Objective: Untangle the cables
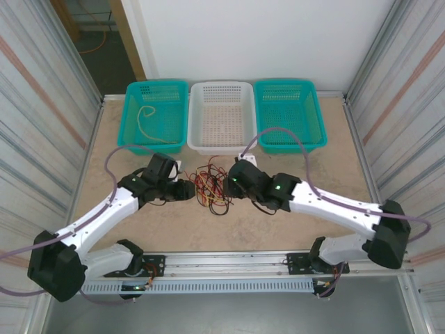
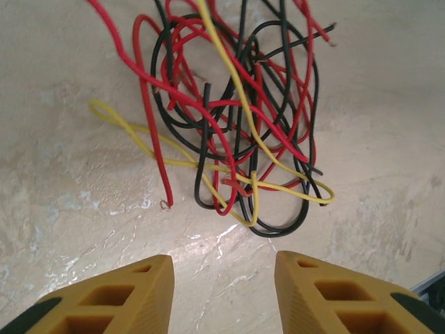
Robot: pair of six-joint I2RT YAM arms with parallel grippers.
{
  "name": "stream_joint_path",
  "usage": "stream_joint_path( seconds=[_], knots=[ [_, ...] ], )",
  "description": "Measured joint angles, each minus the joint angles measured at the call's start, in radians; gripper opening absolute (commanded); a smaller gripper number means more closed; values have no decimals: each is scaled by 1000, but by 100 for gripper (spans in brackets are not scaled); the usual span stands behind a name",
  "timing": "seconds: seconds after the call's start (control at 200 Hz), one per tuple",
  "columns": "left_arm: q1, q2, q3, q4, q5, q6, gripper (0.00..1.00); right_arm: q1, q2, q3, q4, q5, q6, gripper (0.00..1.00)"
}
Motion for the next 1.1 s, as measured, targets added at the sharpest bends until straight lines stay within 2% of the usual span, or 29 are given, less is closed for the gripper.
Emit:
stream_joint_path(
  seconds=[0.09, 0.23, 0.426, 0.546, 0.837, 0.982, 1.097],
  knots=[
    [0, 11, 0, 17, 0, -19, 55, -5, 82, 0, 25, -84, -5, 55],
    [0, 65, 6, 37, 1, -33, 56, -21, 209, 23, 25, -195, -40, 56],
    [0, 124, 12, 58, -5, -40, 57, -20, 356, 168, -69, -192, -118, 59],
    [0, 126, 12, 74, -11, -46, 59, -20, 388, 208, -98, -188, -158, 53],
    [3, 187, 15, 101, -9, -62, 60, -20, 476, 231, -146, -188, -196, 31],
    [11, 197, 22, 104, -8, -63, 60, -20, 479, 231, -150, -188, -200, 27],
    [16, 198, 26, 106, -9, -63, 60, -20, 479, 233, -150, -188, -200, 29]
  ],
)
